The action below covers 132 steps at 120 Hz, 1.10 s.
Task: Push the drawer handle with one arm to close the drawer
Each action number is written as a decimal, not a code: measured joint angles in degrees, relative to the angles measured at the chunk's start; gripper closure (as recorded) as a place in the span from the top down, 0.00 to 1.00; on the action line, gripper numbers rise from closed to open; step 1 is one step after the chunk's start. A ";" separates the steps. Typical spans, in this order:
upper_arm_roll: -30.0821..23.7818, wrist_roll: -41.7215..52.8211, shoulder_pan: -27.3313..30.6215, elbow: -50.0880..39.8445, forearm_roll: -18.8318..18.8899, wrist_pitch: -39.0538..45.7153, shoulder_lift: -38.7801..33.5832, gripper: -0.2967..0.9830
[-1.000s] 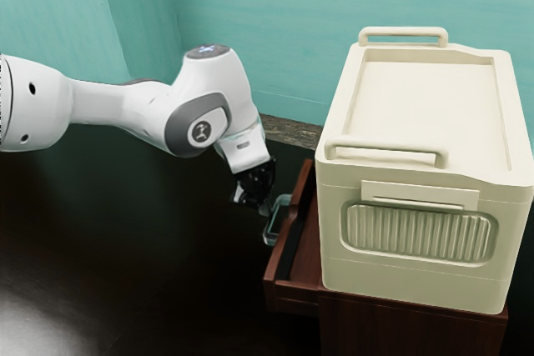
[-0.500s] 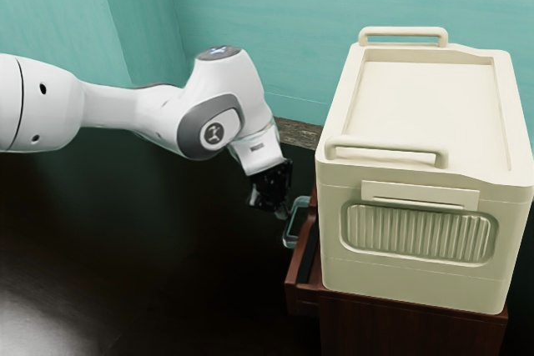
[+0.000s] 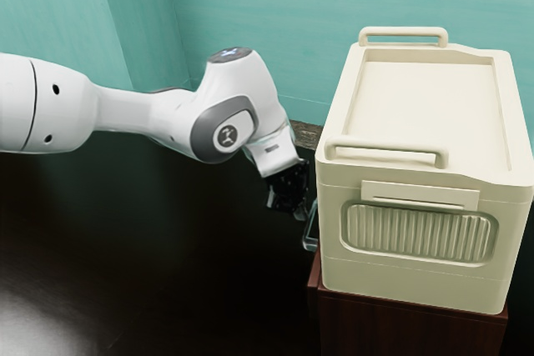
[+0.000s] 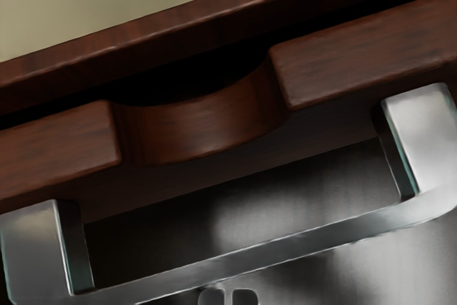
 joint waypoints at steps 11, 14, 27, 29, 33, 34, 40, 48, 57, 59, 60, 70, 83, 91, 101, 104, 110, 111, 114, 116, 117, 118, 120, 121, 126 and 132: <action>-0.02 0.00 -0.38 0.06 -0.30 0.28 0.09 0.15; -0.01 0.00 -0.45 0.06 -0.41 0.34 0.10 0.15; -0.03 -0.01 -0.84 0.33 -0.75 0.86 0.71 0.15; -0.04 -0.01 -0.88 0.43 -0.79 0.93 0.79 0.15; -0.05 0.00 -1.00 0.55 -0.89 1.05 0.89 0.16; -0.04 0.00 -1.04 0.57 -0.93 1.08 0.90 0.16; -0.02 0.00 -1.24 0.66 -1.13 1.23 0.97 0.16; -0.02 0.00 -1.32 0.87 -1.35 1.37 1.11 0.16; -0.03 0.01 -1.56 1.29 -1.48 1.69 1.74 0.15; -0.04 0.01 -1.56 1.43 -1.51 1.74 1.90 0.15; -0.04 0.01 -1.55 1.49 -1.52 1.77 1.96 0.15; -0.02 0.02 -1.45 1.66 -1.57 1.98 2.09 0.16; -1.22 -0.12 -0.42 -0.39 -1.66 1.61 0.18 0.16; -1.42 -0.45 0.35 -2.97 -1.62 0.49 -3.39 0.18; -1.49 -1.60 2.26 -5.80 -1.46 -2.51 -8.03 0.32; -1.49 -2.20 2.96 -6.37 -1.36 -3.75 -9.44 0.37; -1.55 -3.54 4.37 -6.94 -1.17 -6.29 -11.65 0.45; -1.57 -3.75 4.60 -6.99 -1.14 -6.67 -11.97 0.46; -1.65 -4.38 5.37 -7.03 -1.04 -7.85 -13.19 0.50; -1.68 -4.81 5.82 -6.99 -0.96 -8.66 -14.07 0.52; -1.69 -5.03 6.02 -6.96 -0.93 -9.08 -14.57 0.53; -1.70 -5.25 6.17 -6.94 -0.89 -9.49 -15.00 0.54; -1.74 -5.69 6.38 -6.81 -0.81 -10.35 -15.93 0.55; -1.75 -5.92 6.39 -6.73 -0.72 -10.80 -16.36 0.56; -1.65 -7.02 5.69 -6.38 -0.36 -12.85 -17.79 0.60; -1.48 -8.30 5.02 -6.02 -0.02 -15.00 -18.52 0.63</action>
